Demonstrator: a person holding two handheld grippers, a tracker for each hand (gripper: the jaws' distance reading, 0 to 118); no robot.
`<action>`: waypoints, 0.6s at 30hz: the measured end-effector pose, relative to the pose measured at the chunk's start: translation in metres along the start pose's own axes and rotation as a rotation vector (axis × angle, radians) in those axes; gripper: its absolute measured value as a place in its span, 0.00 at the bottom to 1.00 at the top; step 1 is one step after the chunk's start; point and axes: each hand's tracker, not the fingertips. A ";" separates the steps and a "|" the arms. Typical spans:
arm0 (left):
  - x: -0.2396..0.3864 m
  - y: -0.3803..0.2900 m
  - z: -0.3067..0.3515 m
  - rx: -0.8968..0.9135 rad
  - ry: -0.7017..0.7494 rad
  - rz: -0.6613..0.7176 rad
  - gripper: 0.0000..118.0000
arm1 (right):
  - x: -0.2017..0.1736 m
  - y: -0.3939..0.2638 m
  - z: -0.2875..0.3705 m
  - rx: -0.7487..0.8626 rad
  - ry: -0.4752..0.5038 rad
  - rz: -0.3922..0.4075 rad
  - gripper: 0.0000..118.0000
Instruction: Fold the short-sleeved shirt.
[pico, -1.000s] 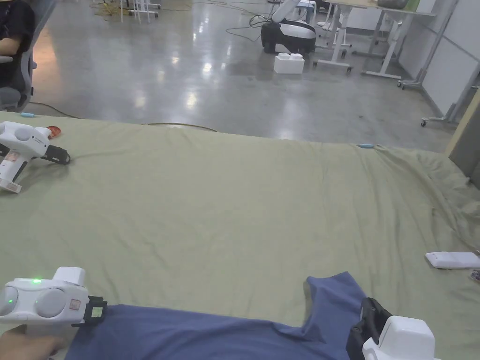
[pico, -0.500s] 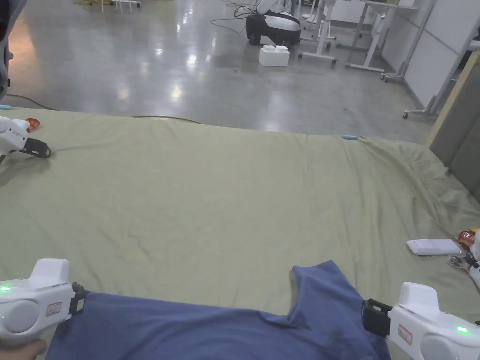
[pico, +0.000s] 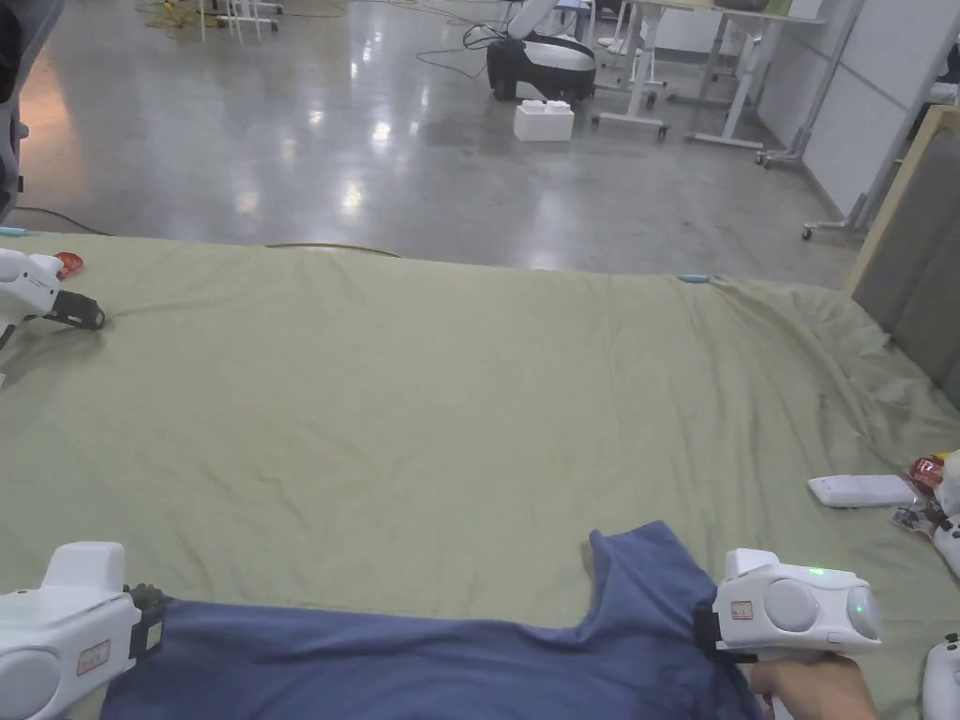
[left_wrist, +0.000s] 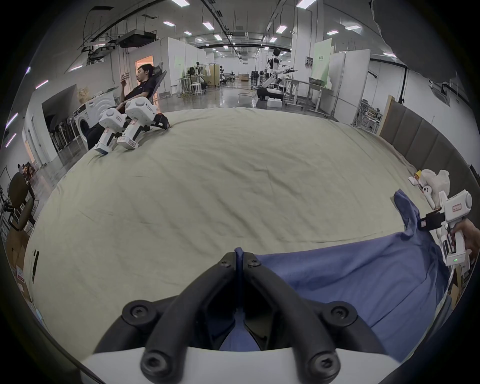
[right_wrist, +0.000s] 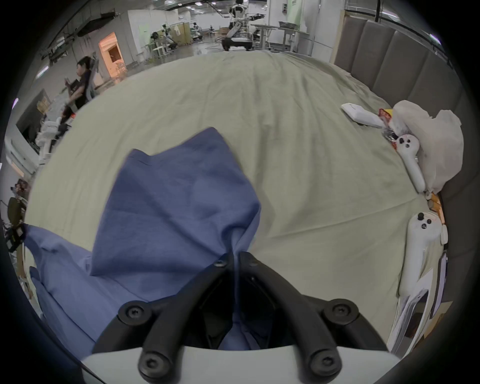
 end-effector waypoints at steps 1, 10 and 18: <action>0.000 0.000 0.001 0.000 0.000 -0.004 0.00 | -0.001 -0.001 0.004 0.008 -0.023 0.009 0.02; -0.017 0.004 0.029 0.070 -0.038 0.013 0.00 | 0.001 -0.030 0.088 0.241 0.008 0.003 0.01; -0.035 -0.017 0.105 0.153 -0.094 0.038 0.00 | -0.001 -0.097 0.188 0.349 0.004 0.043 0.01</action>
